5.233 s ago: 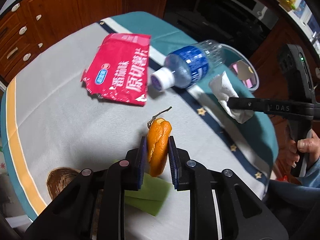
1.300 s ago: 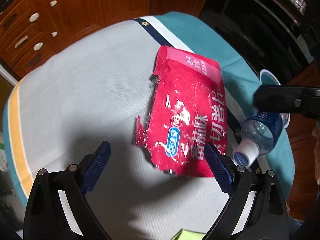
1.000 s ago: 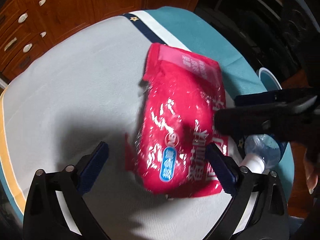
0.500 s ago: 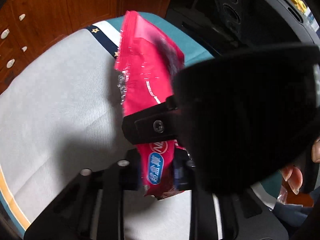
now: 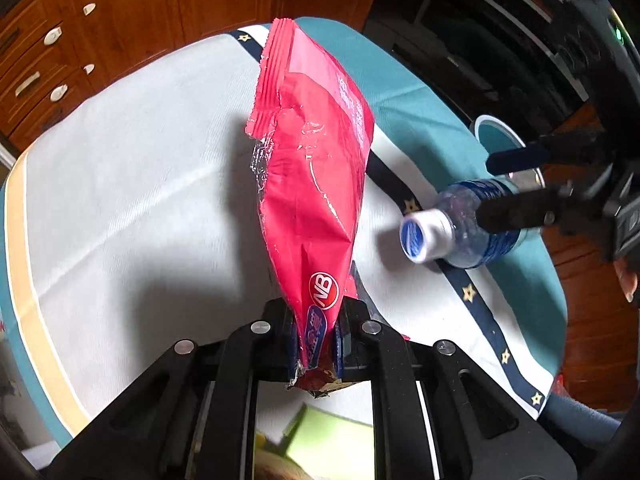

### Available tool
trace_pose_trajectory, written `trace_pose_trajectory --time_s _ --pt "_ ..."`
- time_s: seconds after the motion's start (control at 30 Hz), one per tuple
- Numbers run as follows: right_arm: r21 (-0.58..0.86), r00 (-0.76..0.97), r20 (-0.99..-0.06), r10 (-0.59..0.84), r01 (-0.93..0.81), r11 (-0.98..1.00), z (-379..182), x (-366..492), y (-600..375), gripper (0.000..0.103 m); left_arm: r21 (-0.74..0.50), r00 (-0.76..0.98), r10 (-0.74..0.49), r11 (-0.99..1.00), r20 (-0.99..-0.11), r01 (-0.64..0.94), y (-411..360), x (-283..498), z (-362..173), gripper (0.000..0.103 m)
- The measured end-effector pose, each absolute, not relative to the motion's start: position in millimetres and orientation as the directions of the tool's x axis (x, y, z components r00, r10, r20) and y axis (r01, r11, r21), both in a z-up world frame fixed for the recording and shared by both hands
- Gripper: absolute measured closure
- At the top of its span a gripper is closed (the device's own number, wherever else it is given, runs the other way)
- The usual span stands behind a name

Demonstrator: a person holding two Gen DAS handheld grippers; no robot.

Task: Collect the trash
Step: 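Grasp the red chip bag with the left gripper while the right gripper grasps the water bottle, then carry the chip bag and water bottle over the teal bin and release both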

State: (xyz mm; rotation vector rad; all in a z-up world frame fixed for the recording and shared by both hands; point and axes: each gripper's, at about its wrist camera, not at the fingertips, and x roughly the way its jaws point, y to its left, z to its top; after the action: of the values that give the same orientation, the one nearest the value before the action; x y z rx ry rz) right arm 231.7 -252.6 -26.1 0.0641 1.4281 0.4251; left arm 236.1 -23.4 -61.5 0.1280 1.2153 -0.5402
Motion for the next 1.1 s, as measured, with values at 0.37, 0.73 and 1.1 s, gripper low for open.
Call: trace_pose_trajectory --time_s 0.37,0.73,1.1 --pt "0.202 0.058 -0.97 0.235 -0.345 0.917 -40.4 175.3 -236.6 0.014 -0.215 0.25 -0.348 0.873 -0.903 0.438 -17.6 219.8 -54.1 0.09" --pt "0.239 0.148 -0.944 0.296 -0.311 0.92 -50.9 146.8 -241.0 0.035 -0.221 0.268 -0.345 0.889 -0.899 0.4 -12.2 194.3 -45.1 0.089" --pt "0.436 0.268 -0.847 0.459 -0.144 0.889 -28.7 132.9 -309.6 0.042 -0.211 0.281 -0.369 0.859 -0.886 0.466 -42.0 182.4 -19.5 0.089"
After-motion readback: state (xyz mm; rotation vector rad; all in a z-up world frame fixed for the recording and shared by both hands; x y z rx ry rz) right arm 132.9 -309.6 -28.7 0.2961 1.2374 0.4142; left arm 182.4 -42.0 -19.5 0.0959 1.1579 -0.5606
